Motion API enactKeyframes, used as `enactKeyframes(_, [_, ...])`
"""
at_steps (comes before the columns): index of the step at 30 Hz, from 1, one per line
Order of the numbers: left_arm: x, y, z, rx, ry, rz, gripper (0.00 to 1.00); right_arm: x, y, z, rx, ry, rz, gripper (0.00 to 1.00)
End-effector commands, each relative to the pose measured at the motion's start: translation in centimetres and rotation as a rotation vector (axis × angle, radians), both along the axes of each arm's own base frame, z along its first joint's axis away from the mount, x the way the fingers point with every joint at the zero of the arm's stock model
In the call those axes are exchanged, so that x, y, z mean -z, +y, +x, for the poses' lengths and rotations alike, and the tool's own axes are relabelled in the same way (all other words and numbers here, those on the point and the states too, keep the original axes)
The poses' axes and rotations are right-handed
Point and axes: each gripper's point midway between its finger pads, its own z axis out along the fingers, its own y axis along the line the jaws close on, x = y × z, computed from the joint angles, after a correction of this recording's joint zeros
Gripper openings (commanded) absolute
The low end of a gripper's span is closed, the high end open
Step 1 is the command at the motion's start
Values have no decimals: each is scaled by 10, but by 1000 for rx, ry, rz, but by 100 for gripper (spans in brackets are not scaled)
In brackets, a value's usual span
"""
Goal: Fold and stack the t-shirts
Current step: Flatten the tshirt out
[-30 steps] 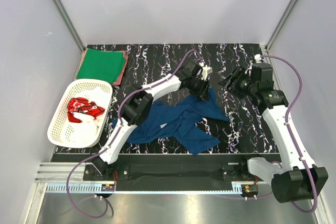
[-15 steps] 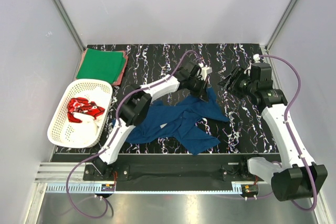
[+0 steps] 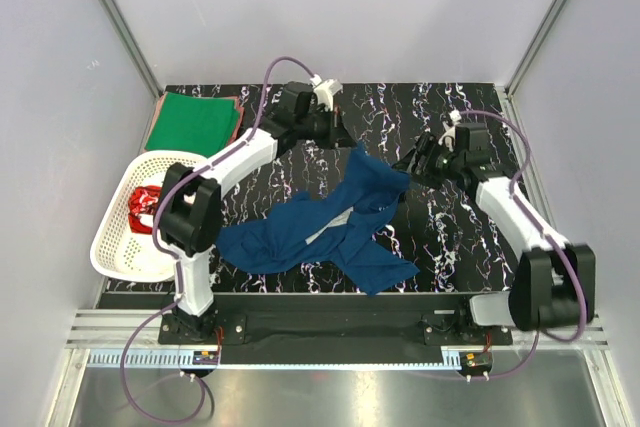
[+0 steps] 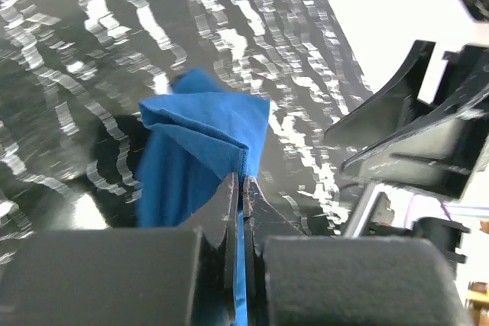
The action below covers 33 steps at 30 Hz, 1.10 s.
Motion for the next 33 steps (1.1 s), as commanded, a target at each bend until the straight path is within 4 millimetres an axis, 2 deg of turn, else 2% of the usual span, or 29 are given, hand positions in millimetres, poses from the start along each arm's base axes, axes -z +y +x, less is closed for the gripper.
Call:
enactKeyframes(1, [42, 12, 1, -28, 81, 41, 0, -7, 16, 38, -112, -128, 16, 70])
enactKeyframes(2, [53, 22, 5, -51, 113, 61, 0, -3, 16, 44, -127, -127, -3, 69])
enactKeyframes(3, [61, 27, 6, -63, 135, 75, 0, -10, 17, 55, -129, -144, -11, 69])
enactKeyframes(4, [78, 35, 10, -103, 166, 111, 0, 6, 16, 64, -125, -98, -24, 68])
enactKeyframes(7, [109, 58, 14, -181, 243, 187, 0, 21, 18, 87, -157, -49, -54, 68])
enactKeyframes(8, [118, 67, 14, -207, 273, 211, 0, 17, 18, 96, -171, -40, -69, 68])
enactKeyframes(9, [125, 71, 13, -217, 290, 227, 0, 41, 18, 101, -185, 22, -76, 68])
enactKeyframes(11, [136, 81, 12, -254, 329, 270, 0, 55, 21, 104, -222, 73, -91, 69])
enactKeyframes(12, [143, 85, 12, -272, 349, 291, 0, 51, 22, 114, -229, 63, -104, 69])
enactKeyframes(13, [149, 91, 14, -309, 365, 316, 0, 73, 19, 119, -239, 94, -156, 69])
enactKeyframes(14, [154, 99, 12, -337, 397, 341, 0, 70, 23, 124, -254, 97, -182, 69])
enactKeyframes(15, [161, 106, 14, -386, 418, 367, 0, 88, 25, 126, -272, 135, -199, 69])
enactKeyframes(16, [164, 110, 13, -404, 428, 374, 0, 91, 27, 128, -299, 137, -218, 69])
enactKeyframes(17, [167, 112, 13, -425, 433, 374, 0, 85, 35, 133, -322, 129, -222, 68])
enactKeyframes(18, [169, 113, 12, -441, 443, 374, 0, 100, 39, 134, -342, 161, -227, 68])
enactKeyframes(20, [174, 116, 8, -473, 482, 377, 0, 107, 47, 131, -390, 199, -241, 67])
enactKeyframes(21, [177, 118, 8, -487, 495, 381, 1, 96, 56, 140, -408, 170, -246, 67])
enactKeyframes(22, [178, 119, 9, -504, 505, 378, 1, 107, 61, 137, -438, 196, -242, 66])
enactKeyframes(23, [177, 121, 13, -517, 503, 369, 1, 109, 63, 132, -453, 228, -242, 66])
enactKeyframes(25, [177, 124, 22, -537, 505, 350, 2, 108, 74, 138, -473, 223, -235, 66])
enactKeyframes(26, [170, 126, 34, -554, 487, 327, 1, 100, 78, 143, -476, 214, -227, 67])
enactKeyframes(27, [172, 127, 40, -559, 494, 322, 1, 110, 80, 143, -482, 240, -216, 67])
enactKeyframes(30, [166, 126, 61, -570, 477, 294, 0, 102, 90, 153, -498, 229, -169, 67])
enactKeyframes(31, [167, 126, 65, -575, 475, 296, 0, 114, 93, 153, -501, 259, -157, 67])
enactKeyframes(32, [165, 126, 71, -575, 463, 285, 0, 110, 95, 158, -497, 257, -153, 67])
enactKeyframes(33, [163, 124, 78, -576, 451, 270, 0, 124, 95, 158, -495, 285, -149, 67])
